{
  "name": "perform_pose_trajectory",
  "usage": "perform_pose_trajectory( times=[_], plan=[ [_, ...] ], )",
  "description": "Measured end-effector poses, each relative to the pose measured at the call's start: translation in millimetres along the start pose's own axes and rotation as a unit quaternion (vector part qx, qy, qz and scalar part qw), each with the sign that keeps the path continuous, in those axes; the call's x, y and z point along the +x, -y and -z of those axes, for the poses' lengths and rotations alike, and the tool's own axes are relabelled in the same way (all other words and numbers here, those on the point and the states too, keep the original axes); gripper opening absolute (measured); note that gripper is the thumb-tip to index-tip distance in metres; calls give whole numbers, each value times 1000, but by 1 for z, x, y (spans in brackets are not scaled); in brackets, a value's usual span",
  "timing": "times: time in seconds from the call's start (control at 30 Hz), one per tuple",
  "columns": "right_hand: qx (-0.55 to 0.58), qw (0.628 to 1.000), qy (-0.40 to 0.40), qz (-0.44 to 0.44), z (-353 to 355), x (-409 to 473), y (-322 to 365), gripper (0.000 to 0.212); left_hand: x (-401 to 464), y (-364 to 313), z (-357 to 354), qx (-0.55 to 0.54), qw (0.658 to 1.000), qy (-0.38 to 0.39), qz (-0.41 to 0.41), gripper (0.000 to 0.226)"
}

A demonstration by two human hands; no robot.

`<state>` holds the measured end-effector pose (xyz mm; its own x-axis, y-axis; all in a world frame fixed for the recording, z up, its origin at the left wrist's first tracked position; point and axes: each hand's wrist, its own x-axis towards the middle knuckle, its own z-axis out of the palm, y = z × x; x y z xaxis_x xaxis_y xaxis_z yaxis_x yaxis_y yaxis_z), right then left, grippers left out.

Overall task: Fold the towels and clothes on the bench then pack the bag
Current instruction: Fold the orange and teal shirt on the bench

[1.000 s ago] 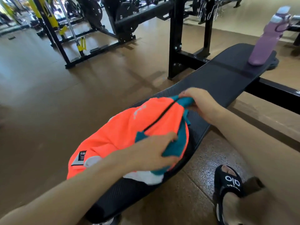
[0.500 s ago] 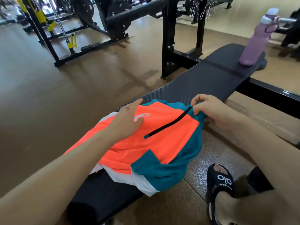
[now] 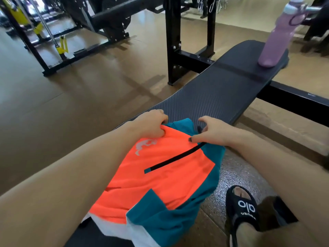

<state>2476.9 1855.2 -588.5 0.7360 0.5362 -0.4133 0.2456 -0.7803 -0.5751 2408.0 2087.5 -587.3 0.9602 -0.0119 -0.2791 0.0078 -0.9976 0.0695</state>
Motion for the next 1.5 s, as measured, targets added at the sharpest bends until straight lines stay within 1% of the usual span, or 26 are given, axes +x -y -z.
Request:
perform_pose_trajectory(
  times=[0.1, 0.13, 0.2, 0.23, 0.27, 0.3, 0.37, 0.4, 0.43, 0.5, 0.57, 0.67, 0.73, 0.8, 0.87, 0.93, 1.0, 1.03, 1.1, 1.17, 1.2, 1.23, 1.33, 1.4, 1.43, 1.5],
  plan=[
    [-16, 1000, 10, 14, -10, 12, 9, 66, -2, 5, 20, 27, 999, -38, 7, 12],
    [-16, 1000, -8, 25, -10, 17, 12, 52, -4, 9, 30, 20, 997, -67, 16, 14],
    [11, 993, -89, 71, -7, 27, 19, 33, -8, 19, 48, 5, 988, -151, 27, 15],
    [24, 984, -143, 106, -6, 32, 23, 33, -11, 24, 54, -11, 982, -187, 36, 17],
    [11, 970, -203, 134, -4, 36, 26, 42, -13, 29, 57, -36, 976, -208, 49, 22],
    [-44, 952, -266, 142, -3, 40, 27, 55, -14, 34, 56, -68, 973, -209, 67, 31],
    [-200, 907, -355, 108, -5, 45, 27, 70, -20, 43, 45, -121, 973, -156, 118, 70],
    [-242, 893, -366, 101, -8, 43, 28, 71, -25, 48, 35, -134, 972, -126, 149, 89],
    [-258, 891, -358, 109, -14, 39, 32, 68, -33, 52, 24, -138, 970, -103, 173, 100],
    [-243, 909, -297, 166, -30, 24, 43, 54, -55, 58, 1, -125, 971, -69, 194, 103],
    [-186, 935, -179, 242, -52, -1, 55, 41, -86, 57, -18, -102, 970, -28, 219, 103],
    [-153, 947, 43, 280, -78, -42, 65, 47, -141, 42, -38, -64, 971, -8, 229, 101],
    [-222, 926, 105, 286, -93, -61, 65, 53, -177, 23, -47, -65, 979, -13, 193, 96],
    [-258, 919, 114, 276, -100, -72, 63, 52, -204, 4, -57, -46, 987, 26, 154, 86],
    [-225, 932, 119, 257, -96, -80, 61, 47, -222, -9, -66, -14, 990, 57, 128, 72],
    [-158, 953, 123, 228, -79, -90, 61, 44, -234, -13, -70, -10, 992, 37, 118, 62],
    [-130, 967, 141, 168, -57, -97, 48, 43, -248, -8, -71, -7, 991, 13, 133, 66],
    [-158, 965, 166, 126, -47, -100, 36, 44, -255, -4, -71, 15, 990, 7, 143, 73],
    [-300, 929, 217, 16, -32, -110, 14, 49, -271, 7, -74, 77, 981, 15, 176, 90],
    [-427, 877, 215, -47, -29, -120, -2, 51, -286, 17, -79, 80, 970, 44, 224, 99],
    [-440, 875, 199, -45, -32, -124, -2, 48, -291, 19, -81, 59, 966, 54, 244, 98],
    [-428, 886, 177, -20, -36, -127, 3, 45, -295, 20, -83, 42, 964, 54, 256, 93],
    [-386, 906, 69, 159, -64, -127, 31, 44, -302, 14, -84, 48, 970, -12, 238, 54],
    [-306, 914, 43, 264, -98, -128, 46, 52, -305, 4, -85, 44, 973, -32, 225, 41],
    [-282, 911, 39, 298, -116, -129, 51, 57, -308, 0, -87, 38, 975, -34, 214, 39],
    [-313, 887, 19, 339, -149, -129, 59, 59, -316, -7, -92, 39, 981, -45, 184, 39]
  ],
)
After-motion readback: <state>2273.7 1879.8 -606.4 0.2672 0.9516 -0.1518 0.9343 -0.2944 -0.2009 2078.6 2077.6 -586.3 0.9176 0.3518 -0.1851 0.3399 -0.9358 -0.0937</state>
